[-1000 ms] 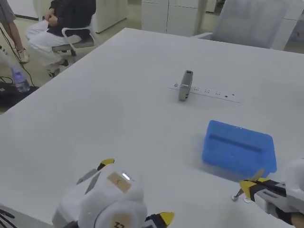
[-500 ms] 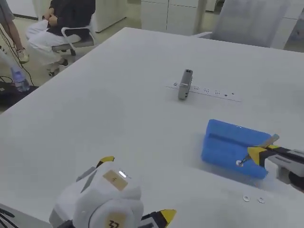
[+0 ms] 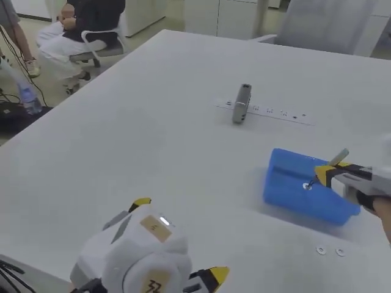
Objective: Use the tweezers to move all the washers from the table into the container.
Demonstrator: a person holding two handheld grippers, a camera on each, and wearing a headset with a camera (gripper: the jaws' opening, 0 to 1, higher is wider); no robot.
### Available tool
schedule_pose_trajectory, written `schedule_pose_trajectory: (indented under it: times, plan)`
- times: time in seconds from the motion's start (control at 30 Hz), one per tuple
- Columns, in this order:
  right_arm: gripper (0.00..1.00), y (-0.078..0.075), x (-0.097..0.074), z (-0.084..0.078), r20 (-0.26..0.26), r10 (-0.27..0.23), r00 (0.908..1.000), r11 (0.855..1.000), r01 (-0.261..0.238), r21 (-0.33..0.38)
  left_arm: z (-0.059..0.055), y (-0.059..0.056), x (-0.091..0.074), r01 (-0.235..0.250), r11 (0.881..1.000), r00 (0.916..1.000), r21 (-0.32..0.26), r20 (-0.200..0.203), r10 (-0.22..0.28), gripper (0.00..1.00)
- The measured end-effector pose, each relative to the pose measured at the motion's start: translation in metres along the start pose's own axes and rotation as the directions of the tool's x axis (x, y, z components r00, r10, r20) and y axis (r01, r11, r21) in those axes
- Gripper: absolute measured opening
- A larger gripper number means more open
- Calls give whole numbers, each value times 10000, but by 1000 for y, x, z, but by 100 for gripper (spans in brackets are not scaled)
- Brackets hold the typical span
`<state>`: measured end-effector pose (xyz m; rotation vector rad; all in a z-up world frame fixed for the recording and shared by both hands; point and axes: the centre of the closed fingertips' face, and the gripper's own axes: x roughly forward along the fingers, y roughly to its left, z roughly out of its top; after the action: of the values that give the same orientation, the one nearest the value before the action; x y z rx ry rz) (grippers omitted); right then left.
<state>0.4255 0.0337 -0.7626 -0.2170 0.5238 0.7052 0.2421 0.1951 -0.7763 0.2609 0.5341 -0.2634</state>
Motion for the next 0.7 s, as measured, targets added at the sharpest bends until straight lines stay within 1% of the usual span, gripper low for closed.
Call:
schedule_pose_trajectory:
  times: [0.07,0.13,0.2,0.27,0.33,0.43,0.53,0.57,0.6,0.63,0.67,0.7]
  plan:
    - [2,1,4,-5,-137,-19,9999,10000,20,66,-1,0,0,28,10000,10000,-20,-50,-28,94]
    - [2,0,14,-14,-404,-35,9992,10000,38,86,0,0,0,34,10000,10000,-30,-12,-34,94]
    - [2,3,20,-19,-471,-14,9989,10000,18,84,0,0,0,53,10000,10000,-75,3,-53,94]
    - [2,2,24,-23,-622,-42,9981,10000,43,17,-1,0,0,50,9999,10000,-93,-30,-51,94]
    - [2,1,23,-27,-705,-66,9975,10000,66,-13,0,0,0,33,9999,10000,-96,-1,-33,94]
    - [2,-4,30,-33,-837,-105,9964,9999,117,128,1,1,-1,32,9999,10000,-140,83,-31,93]
    - [2,-2,31,-39,-990,-128,9950,9998,145,165,2,2,-1,-30,9999,9999,-128,114,31,92]
    - [2,-1,32,-43,-1123,-114,9936,9998,130,134,1,1,-1,-4,9999,10000,-152,96,5,92]
    - [3,-1,32,-34,-473,-137,9988,9998,142,103,1,1,-1,-3,9999,10000,-143,74,4,92]
    - [3,-2,29,-41,-807,-126,9967,9997,143,197,0,1,-1,-18,9999,10000,-116,43,19,92]
    - [3,-2,29,-42,-899,-83,9959,9995,110,301,0,1,-1,-21,9999,10000,-110,43,21,92]
    - [3,0,29,-41,-849,-98,9963,9992,130,376,1,1,-1,-15,9999,10000,-114,56,15,92]
